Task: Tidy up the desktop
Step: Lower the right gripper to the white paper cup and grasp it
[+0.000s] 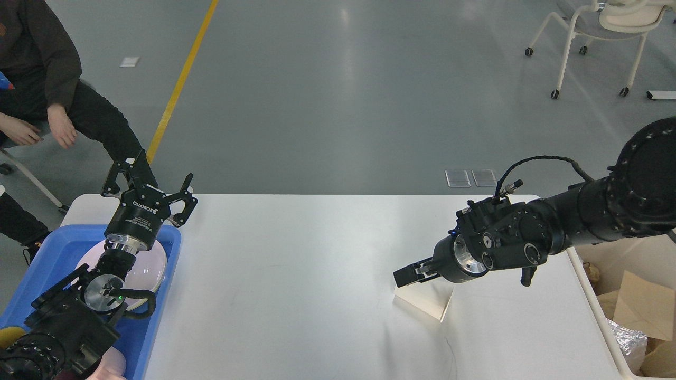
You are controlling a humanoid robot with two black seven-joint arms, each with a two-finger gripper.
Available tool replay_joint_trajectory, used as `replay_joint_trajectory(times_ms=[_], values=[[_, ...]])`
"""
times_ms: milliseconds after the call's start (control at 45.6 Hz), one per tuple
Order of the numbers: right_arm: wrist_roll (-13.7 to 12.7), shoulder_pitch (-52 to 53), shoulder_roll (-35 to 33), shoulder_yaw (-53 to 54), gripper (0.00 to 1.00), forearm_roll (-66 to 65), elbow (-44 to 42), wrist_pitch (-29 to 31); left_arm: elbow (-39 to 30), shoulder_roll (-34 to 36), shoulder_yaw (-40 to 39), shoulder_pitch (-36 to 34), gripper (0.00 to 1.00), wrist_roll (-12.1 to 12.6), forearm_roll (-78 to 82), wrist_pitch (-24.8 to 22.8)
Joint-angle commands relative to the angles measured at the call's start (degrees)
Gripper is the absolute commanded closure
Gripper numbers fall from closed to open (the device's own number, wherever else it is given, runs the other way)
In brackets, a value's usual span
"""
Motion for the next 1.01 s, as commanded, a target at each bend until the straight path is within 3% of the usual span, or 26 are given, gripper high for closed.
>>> replay_joint_trajectory(times_ms=[0,175,482,636,680,745,789,855,921,964,986], values=[[0.0,-4.1,0.5,0.3,0.0,-4.6,-5.1,-0.7,0.0,0.0,0.0,0.0,0.0,0.0,0.0,0.0],[-0.1,-11.0,0.5,0.3,0.0,-10.0,-12.8,-3.8,0.0,0.0,0.0,0.0,0.0,0.0,0.0,0.0],[0.1,-16.6,0.5,0.4,0.0,-10.2,-15.4,-5.6,0.0,0.0,0.0,0.0,0.0,0.0,0.0,-0.1],[1.9,-18.0,0.5,0.4,0.02,-10.1,-16.2,-8.5,0.0,0.0,0.0,0.0,0.0,0.0,0.0,0.0],[1.9,-18.2,0.5,0.4,0.11,-10.1,-16.4,-8.8,0.0,0.0,0.0,0.0,0.0,0.0,0.0,0.0],[2.5,-18.2,0.5,-0.1,0.47,-10.2,-16.5,-8.8,0.0,0.0,0.0,0.0,0.0,0.0,0.0,0.0],[3.8,-18.1,0.5,-0.6,0.61,-10.3,-16.5,-8.9,0.0,0.0,0.0,0.0,0.0,0.0,0.0,0.0],[5.9,-18.0,0.4,-1.2,0.78,-10.3,-16.5,-9.2,0.0,0.0,0.0,0.0,0.0,0.0,0.0,0.0],[6.1,-17.8,0.3,-1.4,0.86,-10.2,-16.4,-9.2,0.0,0.0,0.0,0.0,0.0,0.0,0.0,0.0],[6.2,-17.6,0.1,-1.5,1.0,-10.2,-16.4,-9.2,0.0,0.0,0.0,0.0,0.0,0.0,0.0,0.0],[6.2,-17.6,0.0,-1.6,1.0,-10.2,-16.4,-9.2,0.0,0.0,0.0,0.0,0.0,0.0,0.0,0.0]])
